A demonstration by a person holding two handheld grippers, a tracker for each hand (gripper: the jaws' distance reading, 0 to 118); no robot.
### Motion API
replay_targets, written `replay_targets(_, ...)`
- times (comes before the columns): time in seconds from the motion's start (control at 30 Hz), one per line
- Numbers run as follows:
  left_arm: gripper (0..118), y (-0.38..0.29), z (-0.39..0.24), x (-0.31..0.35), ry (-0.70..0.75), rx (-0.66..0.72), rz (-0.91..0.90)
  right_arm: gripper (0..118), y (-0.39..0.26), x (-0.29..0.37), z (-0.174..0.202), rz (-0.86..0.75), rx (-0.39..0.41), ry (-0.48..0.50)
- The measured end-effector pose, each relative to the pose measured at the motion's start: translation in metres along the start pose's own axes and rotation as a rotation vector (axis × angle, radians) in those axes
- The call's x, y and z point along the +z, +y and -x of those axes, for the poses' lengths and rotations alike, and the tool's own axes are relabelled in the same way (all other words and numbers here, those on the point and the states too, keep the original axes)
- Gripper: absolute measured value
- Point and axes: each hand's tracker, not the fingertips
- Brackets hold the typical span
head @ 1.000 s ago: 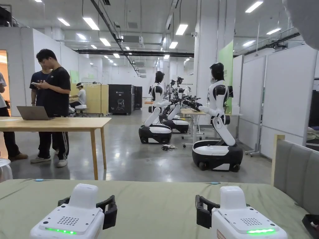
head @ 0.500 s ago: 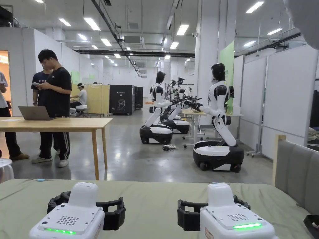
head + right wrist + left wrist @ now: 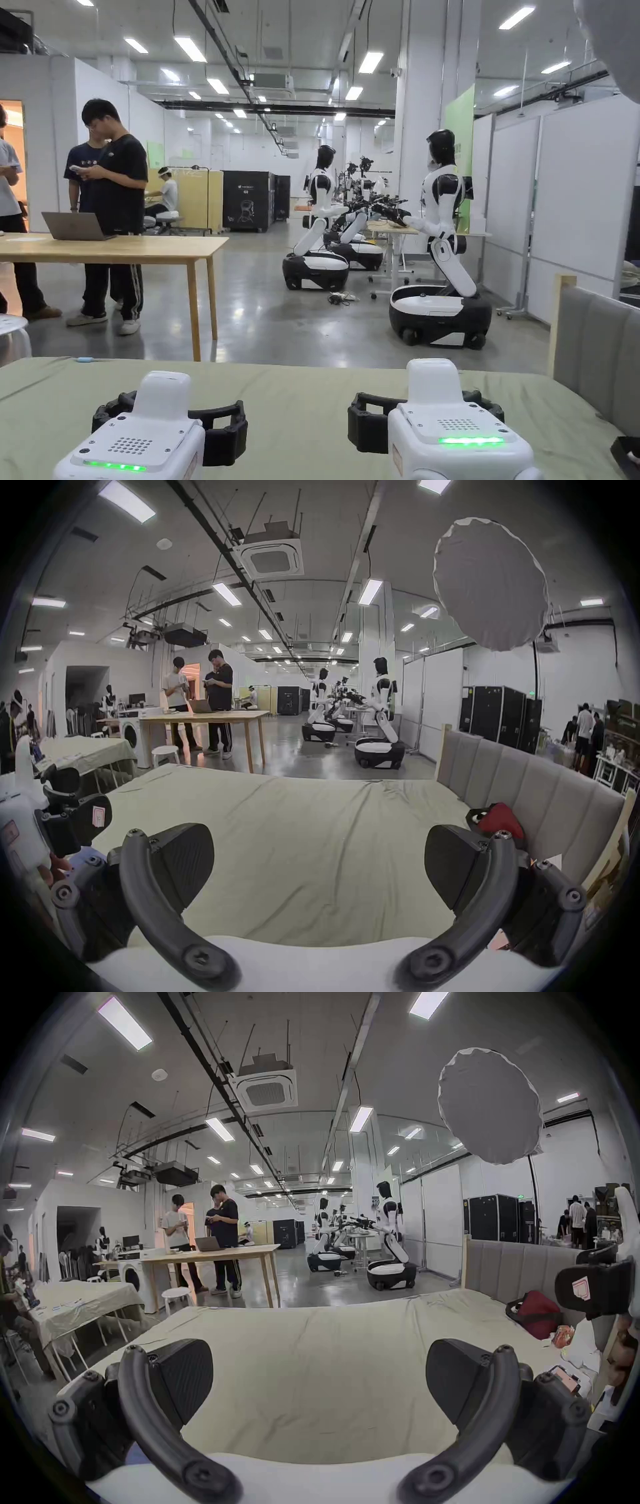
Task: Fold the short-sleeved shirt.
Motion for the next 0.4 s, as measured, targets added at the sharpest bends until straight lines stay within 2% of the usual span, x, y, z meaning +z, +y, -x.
replay_targets(0.17,118,0.0,0.0,0.0,-0.005,0.004,0.002,118,-0.005,-0.001,0.0,-0.016,0.024,0.044)
replay_targets(0.23,118,0.0,0.001,0.0,-0.005,0.003,0.001,118,-0.003,0.007,0.004,-0.053,0.042,0.025)
replay_targets(0.4,118,0.0,0.003,0.001,-0.002,0.014,-0.005,118,-0.001,0.006,-0.006,-0.048,-0.021,0.033)
